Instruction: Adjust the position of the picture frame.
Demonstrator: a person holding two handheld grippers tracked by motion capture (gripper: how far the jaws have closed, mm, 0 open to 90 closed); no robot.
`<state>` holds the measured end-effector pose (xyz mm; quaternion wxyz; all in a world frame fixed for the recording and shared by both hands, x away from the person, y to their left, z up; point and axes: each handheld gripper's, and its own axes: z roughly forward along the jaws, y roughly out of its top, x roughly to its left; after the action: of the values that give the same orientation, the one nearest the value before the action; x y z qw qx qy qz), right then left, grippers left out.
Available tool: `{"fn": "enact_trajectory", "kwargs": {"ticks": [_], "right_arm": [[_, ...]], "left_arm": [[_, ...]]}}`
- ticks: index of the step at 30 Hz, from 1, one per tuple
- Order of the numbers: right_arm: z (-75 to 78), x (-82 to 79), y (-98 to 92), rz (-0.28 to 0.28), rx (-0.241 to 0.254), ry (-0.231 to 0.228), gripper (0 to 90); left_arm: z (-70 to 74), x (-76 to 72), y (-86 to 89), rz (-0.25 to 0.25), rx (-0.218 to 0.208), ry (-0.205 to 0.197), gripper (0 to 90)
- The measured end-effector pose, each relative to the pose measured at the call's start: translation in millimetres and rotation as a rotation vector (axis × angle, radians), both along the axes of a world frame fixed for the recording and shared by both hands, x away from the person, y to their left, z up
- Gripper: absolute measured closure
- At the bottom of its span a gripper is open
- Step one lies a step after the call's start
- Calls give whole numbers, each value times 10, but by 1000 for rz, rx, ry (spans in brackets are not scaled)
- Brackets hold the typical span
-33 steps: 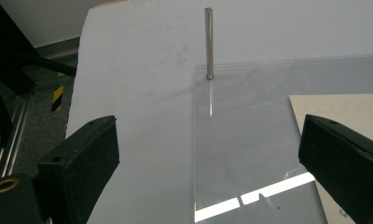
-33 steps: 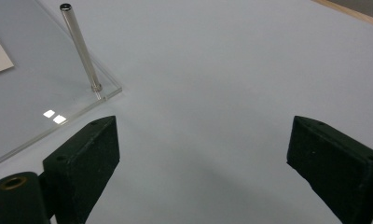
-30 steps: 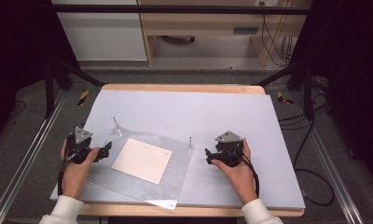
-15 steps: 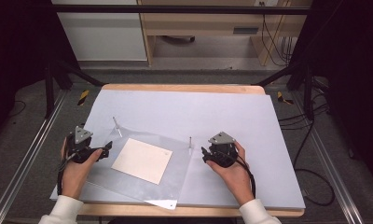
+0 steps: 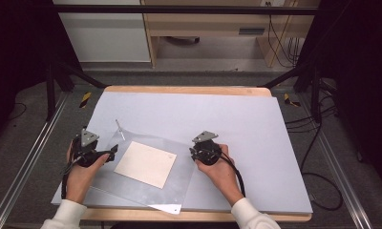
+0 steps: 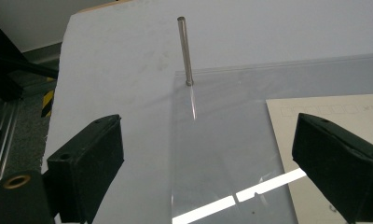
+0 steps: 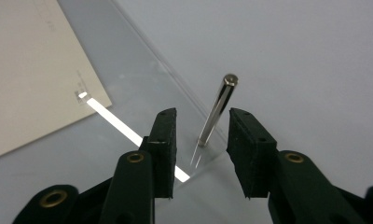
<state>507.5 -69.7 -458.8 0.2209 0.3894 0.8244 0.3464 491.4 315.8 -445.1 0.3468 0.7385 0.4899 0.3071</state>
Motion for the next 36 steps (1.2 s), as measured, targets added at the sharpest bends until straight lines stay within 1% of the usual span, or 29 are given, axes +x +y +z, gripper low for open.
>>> {"fn": "enact_trajectory", "kwargs": {"ticks": [2, 5, 7, 8, 11, 15, 17, 19, 21, 22, 24, 27, 29, 30, 31, 36], "right_arm": [[5, 39, 31, -15, -3, -2, 644], [13, 96, 71, -32, 8, 2, 655], [13, 116, 92, -42, 17, 20, 683], [12, 118, 103, -43, 18, 29, 683], [14, 114, 131, -68, 6, 46, 708], [4, 127, 139, -103, 14, 67, 758], [-10, 139, 134, -108, 19, 75, 773], [-16, 146, 122, -103, 21, 68, 793], [-18, 159, 94, -92, 40, 70, 799], [-19, 159, 84, -97, 42, 70, 804], [-28, 170, 56, -76, 55, 70, 811], [-44, 184, 41, -40, 48, 59, 828], [-55, 198, 31, -13, 30, 51, 836], [-64, 205, 22, -3, 29, 48, 841], [-66, 207, 15, 3, 36, 46, 844], [-68, 213, 1, 35, 22, 36, 834]], "left_arm": [[-2, 3, -15, 2, -10, 1, 97], [-5, 2, -52, -6, -9, 10, 108], [-4, -3, -83, -13, -3, 12, 113], [-4, -3, -83, -13, -3, 12, 114], [4, -7, -120, -23, 1, 13, 117], [3, -4, -123, -14, 0, 17, 126], [4, -2, -123, -10, -2, 15, 130], [2, 0, -128, -9, -4, 15, 134], [-2, 1, -134, -11, -4, 16, 135], [-3, 2, -136, -11, -3, 16, 136], [-4, 2, -132, -10, -4, 16, 136], [-3, 2, -116, -7, -5, 17, 136], [-2, 3, -107, -5, -8, 17, 137], [-3, 5, -104, -5, -7, 17, 140], [-6, 6, -104, -3, -8, 17, 143], [-14, 5, -120, -11, -6, 22, 170]]}}
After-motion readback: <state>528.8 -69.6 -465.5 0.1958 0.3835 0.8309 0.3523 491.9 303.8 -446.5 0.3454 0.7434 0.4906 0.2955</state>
